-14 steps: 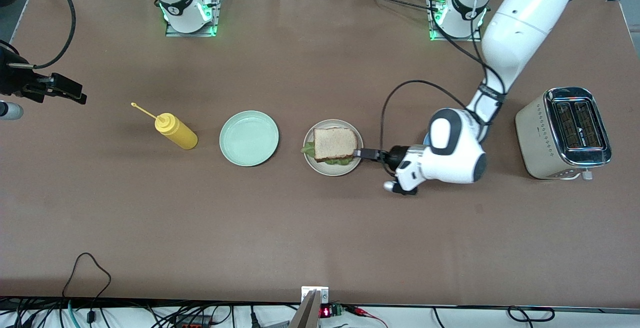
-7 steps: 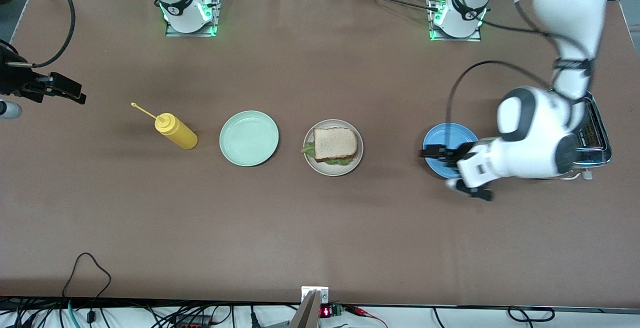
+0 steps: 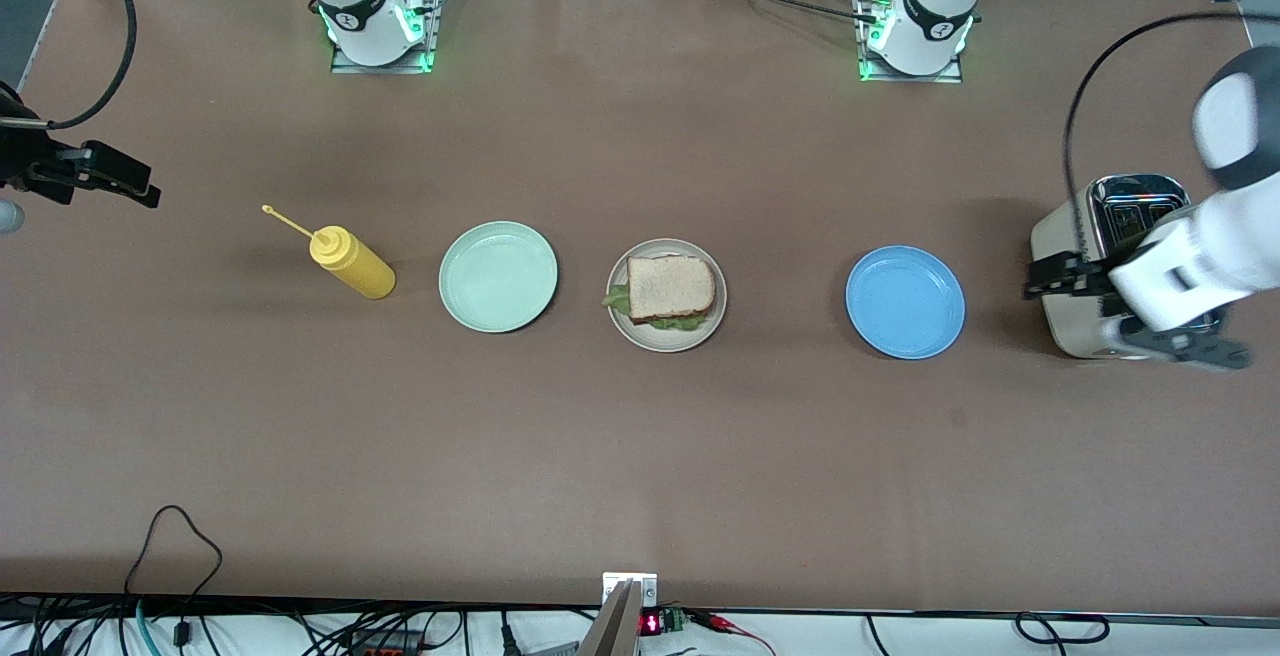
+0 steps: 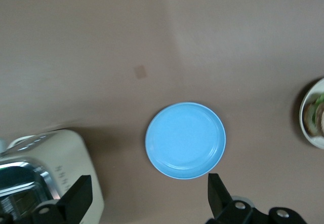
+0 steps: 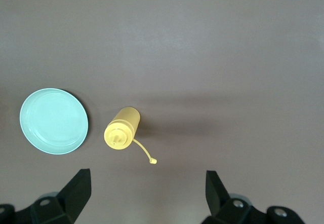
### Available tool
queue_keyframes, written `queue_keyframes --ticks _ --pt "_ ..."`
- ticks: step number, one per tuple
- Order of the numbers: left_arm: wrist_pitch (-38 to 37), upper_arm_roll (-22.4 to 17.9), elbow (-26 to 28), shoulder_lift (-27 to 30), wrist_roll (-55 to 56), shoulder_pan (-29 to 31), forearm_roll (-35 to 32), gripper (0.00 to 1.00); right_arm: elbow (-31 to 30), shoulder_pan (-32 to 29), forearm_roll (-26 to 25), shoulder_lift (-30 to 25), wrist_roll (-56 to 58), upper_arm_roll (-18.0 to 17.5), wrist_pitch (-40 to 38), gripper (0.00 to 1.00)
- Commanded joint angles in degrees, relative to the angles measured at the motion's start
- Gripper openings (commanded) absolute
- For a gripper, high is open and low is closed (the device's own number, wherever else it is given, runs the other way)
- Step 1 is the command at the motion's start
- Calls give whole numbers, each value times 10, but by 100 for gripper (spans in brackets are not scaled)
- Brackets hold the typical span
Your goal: Make sandwich in beige plate with both arms
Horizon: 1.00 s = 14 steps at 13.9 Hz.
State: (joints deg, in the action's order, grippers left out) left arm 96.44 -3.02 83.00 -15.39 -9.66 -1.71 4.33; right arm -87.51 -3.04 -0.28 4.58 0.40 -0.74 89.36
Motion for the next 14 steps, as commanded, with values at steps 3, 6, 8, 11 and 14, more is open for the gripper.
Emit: queue_keyframes --ticks 3,6,8,11,14 --pt "-91 -8 -2 93 74 5 -20 100 7 -4 3 -5 7 4 -9 100" --pt "-104 -3 41 136 111 5 -20 100 7 -4 4 -5 7 6 -9 100" --pt "-81 -2 86 166 111 5 -20 100 7 -4 2 -5 7 6 -8 100" --pt "-52 8 159 221 111 5 -22 100 7 -3 3 -5 6 4 -8 100" --pt "-52 8 195 251 111 6 -29 100 7 -3 4 -4 6 4 -8 100"
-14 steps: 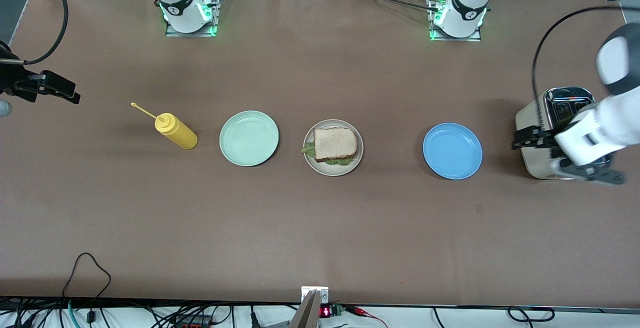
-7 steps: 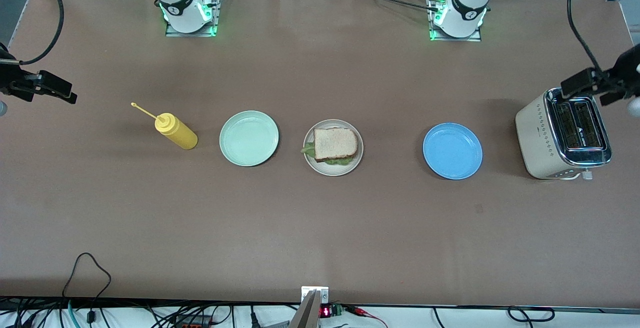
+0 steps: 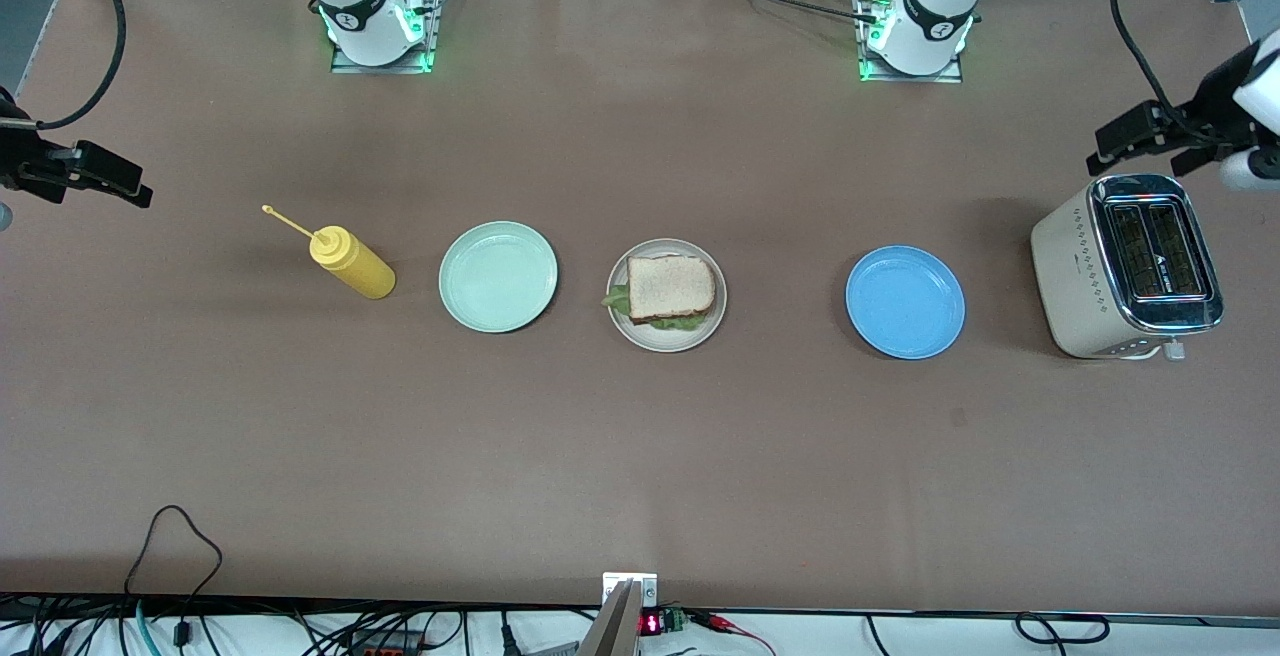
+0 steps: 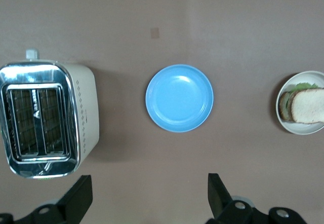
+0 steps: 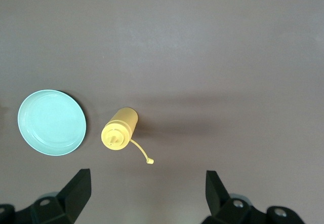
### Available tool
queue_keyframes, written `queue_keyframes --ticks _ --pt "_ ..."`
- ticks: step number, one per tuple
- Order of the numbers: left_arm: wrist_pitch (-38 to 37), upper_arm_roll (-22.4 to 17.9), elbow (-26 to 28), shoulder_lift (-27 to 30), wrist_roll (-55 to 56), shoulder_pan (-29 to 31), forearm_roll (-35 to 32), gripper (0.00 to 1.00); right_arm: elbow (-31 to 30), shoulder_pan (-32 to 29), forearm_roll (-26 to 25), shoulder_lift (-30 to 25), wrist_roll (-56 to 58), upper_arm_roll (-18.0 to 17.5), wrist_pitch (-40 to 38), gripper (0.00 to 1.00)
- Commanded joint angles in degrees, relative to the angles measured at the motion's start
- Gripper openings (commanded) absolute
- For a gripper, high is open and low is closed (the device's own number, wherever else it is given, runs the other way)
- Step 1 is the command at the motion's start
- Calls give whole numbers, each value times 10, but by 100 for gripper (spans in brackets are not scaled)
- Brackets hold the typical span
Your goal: Make sandwich in beige plate with both arms
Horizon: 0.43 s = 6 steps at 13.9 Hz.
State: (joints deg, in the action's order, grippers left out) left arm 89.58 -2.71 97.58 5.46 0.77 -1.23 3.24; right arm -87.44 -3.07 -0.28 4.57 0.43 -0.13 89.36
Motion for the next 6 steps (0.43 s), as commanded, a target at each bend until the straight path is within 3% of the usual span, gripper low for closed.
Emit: queue_keyframes --ticks 1,6 --pt "16 5 52 46 6 1 -19 100 6 -4 4 -3 6 -2 -7 100" --pt "10 5 52 48 6 1 -19 100 6 -3 4 -2 -2 -3 -2 100"
